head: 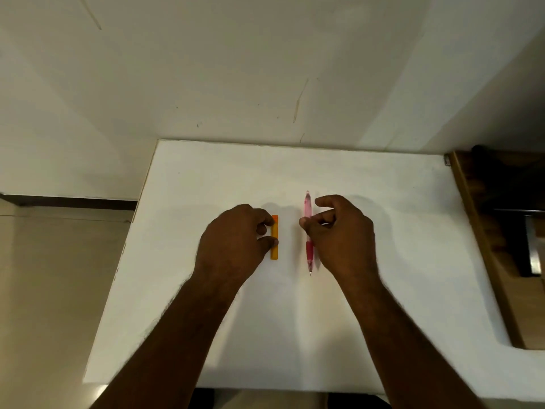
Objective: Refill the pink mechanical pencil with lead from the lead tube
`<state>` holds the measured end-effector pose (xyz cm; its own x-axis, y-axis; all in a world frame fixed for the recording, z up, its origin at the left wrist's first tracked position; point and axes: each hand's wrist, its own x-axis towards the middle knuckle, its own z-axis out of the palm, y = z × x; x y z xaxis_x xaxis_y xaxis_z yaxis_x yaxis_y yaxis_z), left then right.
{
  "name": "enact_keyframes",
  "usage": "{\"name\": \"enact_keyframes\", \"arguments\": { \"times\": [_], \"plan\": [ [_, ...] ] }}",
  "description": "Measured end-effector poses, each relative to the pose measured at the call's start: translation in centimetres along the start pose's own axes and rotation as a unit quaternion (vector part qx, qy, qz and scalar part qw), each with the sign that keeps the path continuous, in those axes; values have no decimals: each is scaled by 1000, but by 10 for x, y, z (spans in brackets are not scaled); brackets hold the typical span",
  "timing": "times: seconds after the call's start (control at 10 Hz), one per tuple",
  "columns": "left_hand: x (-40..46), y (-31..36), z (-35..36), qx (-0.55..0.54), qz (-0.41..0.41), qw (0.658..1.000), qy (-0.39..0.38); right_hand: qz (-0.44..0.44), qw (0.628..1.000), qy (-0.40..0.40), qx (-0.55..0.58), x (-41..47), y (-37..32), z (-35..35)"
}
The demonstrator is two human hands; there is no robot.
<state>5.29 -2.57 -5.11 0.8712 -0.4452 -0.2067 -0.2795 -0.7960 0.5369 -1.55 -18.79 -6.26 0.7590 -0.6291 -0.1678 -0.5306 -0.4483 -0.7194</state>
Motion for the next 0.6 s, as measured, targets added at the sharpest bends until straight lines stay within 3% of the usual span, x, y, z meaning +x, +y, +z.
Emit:
{"name": "enact_keyframes", "arguments": {
  "times": [0.3,0.5,0.6],
  "plan": [
    [3,-1,4,5,-2,1000,3,-72,986,11,-151,-2,6,7],
    [3,-3,4,-16,-1,999,29,-86,983,2,-165,-2,4,6],
    [0,0,-1,-54,6,995,78,-91,985,24,-146,-4,-5,0]
  ]
}}
